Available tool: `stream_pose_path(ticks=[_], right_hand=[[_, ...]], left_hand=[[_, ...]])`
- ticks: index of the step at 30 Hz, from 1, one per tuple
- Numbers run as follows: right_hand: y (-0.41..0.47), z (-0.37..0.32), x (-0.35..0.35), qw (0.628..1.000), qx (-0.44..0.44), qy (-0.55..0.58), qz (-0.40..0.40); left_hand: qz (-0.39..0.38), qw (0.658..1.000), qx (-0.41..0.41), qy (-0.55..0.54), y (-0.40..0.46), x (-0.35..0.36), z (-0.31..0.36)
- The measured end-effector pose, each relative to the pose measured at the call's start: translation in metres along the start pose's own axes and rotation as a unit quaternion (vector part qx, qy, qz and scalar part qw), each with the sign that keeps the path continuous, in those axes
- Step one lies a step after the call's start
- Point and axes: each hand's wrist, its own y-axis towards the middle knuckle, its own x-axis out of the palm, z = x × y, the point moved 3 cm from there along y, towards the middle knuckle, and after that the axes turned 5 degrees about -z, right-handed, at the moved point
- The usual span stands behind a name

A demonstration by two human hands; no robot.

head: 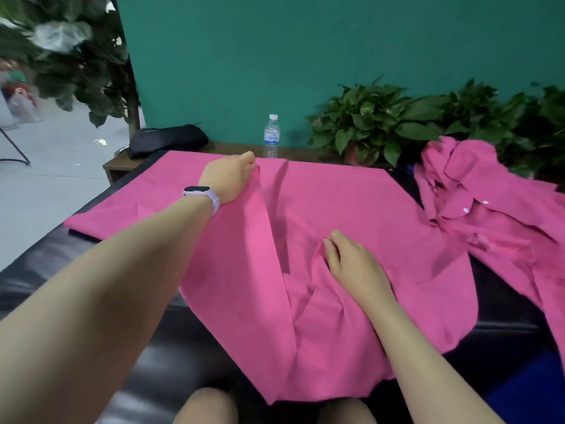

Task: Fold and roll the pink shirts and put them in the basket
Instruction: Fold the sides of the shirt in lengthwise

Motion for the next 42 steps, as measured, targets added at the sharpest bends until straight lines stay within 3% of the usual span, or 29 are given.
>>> stream_pose_path(ticks=[6,12,18,21,24,28,42], right_hand=[[0.004,0.001,-0.002,1.000,-0.030,0.007,-0.006],[0.016,-0.008,-0.010,0.994,-0.086,-0.023,-0.062],[0.130,-0.010,-0.042,0.988,-0.125,-0.036,0.080],[0.188,0.002,-0.011,0.992,-0.109,-0.034,0.051],[0.217,0.037,0.042,0.998,-0.035,-0.041,-0.031],[0.227,0.071,0.075,0.993,0.019,0.011,-0.116],[0.187,0.059,0.056,0.986,0.099,-0.017,-0.134]], left_hand=[[-0.072,0.995,-0.063,0.003,0.009,0.054,-0.029],[-0.032,0.996,-0.077,-0.034,0.005,0.075,-0.046],[-0.029,0.994,-0.103,-0.040,0.009,0.080,-0.051],[-0.012,0.991,-0.116,-0.070,0.013,0.079,-0.059],[0.002,0.992,-0.101,-0.072,0.018,0.082,-0.068],[-0.064,0.988,-0.137,0.022,0.028,0.092,-0.073],[-0.101,0.970,-0.211,0.071,-0.015,0.070,-0.064]])
